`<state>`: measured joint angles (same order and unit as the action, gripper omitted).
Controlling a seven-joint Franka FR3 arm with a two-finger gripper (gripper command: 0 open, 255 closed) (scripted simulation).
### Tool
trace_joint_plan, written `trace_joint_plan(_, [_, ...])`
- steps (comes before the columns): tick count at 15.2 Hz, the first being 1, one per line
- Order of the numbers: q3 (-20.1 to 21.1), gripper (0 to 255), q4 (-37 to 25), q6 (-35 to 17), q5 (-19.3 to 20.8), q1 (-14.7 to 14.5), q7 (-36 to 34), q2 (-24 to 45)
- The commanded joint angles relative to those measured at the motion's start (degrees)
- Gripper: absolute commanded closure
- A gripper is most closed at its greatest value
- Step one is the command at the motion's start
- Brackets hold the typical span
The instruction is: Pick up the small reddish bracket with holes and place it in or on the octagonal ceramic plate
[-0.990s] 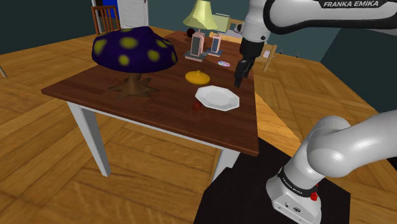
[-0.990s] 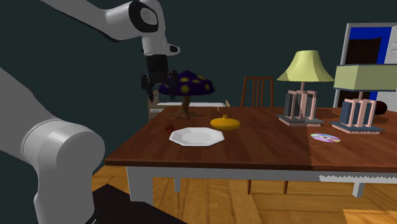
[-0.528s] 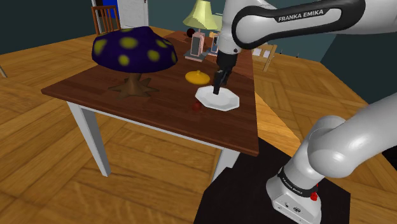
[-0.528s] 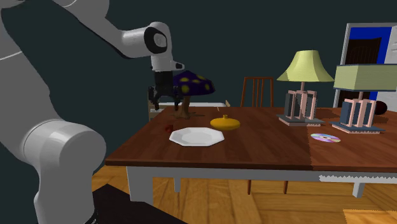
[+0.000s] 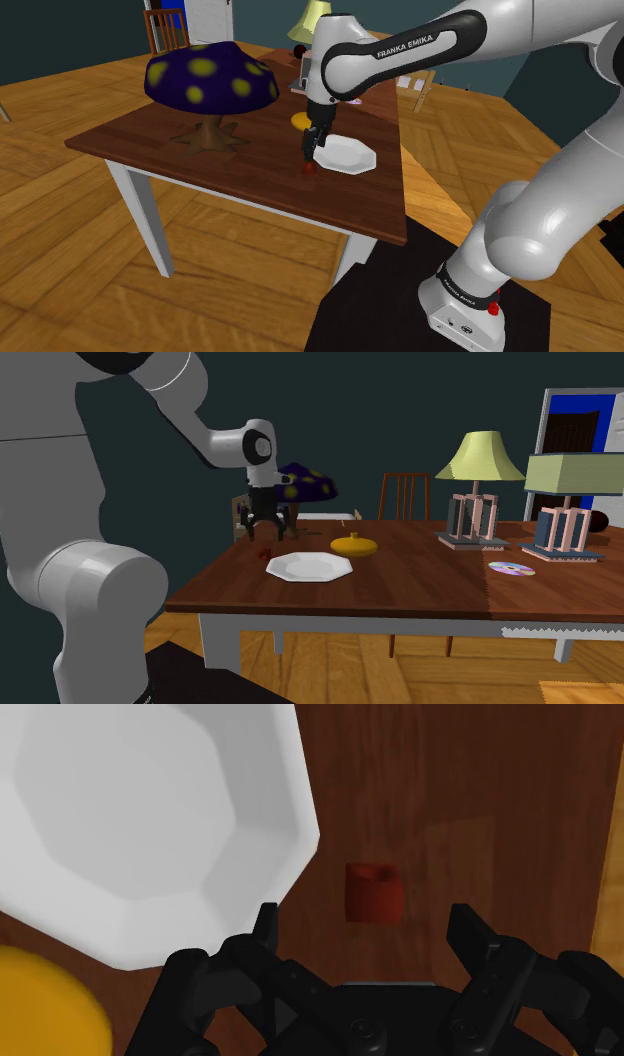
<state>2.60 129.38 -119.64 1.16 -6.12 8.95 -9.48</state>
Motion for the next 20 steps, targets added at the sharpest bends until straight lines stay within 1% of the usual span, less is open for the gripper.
trace_joint_plan(1, [0.04, 0, 0.52, -2.09, -0.07, -0.07, 0.13, 1.53])
trace_joint_plan(7, [0.03, 0, 2.95, -6.49, 0.1, -0.02, 0.02, 3.5])
trace_joint_plan(15, [0.03, 0, 2.93, -6.47, 0.1, -0.02, 0.01, 3.51])
trace_joint_plan(16, [0.03, 255, 2.93, -6.47, 0.1, -0.02, 0.01, 3.51])
trace_joint_plan(20, [0.01, 255, 2.89, -6.5, 0.11, 0.0, 0.05, 3.57])
